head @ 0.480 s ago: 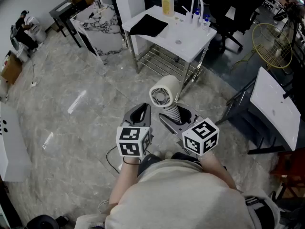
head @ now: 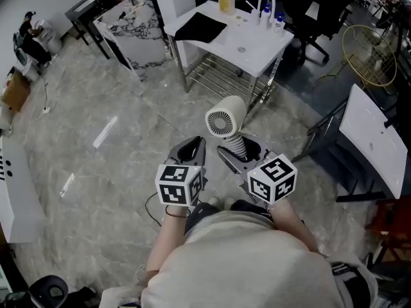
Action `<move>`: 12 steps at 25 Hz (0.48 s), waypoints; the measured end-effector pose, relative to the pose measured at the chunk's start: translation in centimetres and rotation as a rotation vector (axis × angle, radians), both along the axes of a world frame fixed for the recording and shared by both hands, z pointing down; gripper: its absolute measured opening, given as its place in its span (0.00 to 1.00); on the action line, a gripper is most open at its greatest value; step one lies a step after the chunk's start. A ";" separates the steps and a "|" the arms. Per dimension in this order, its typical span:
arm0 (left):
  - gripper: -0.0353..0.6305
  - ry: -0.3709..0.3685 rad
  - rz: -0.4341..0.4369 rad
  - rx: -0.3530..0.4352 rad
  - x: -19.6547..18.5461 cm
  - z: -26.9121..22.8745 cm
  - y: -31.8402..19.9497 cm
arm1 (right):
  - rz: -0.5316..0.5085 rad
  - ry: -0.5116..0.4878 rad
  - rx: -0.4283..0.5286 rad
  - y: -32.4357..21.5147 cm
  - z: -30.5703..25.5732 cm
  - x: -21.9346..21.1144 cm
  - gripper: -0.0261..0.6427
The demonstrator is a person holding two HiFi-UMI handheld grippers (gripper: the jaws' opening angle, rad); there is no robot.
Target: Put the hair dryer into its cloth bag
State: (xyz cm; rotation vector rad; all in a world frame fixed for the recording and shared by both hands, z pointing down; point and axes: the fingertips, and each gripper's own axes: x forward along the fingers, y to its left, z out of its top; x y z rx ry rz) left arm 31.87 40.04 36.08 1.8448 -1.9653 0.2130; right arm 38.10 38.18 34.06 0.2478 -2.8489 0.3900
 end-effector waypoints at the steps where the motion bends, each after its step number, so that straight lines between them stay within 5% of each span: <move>1: 0.09 -0.001 0.001 0.000 0.1 0.0 0.0 | 0.001 0.000 0.000 0.0 0.0 0.1 0.38; 12: 0.09 -0.015 0.004 -0.001 0.6 -0.2 -1.2 | -0.006 -0.013 -0.025 -1.0 -0.1 0.5 0.38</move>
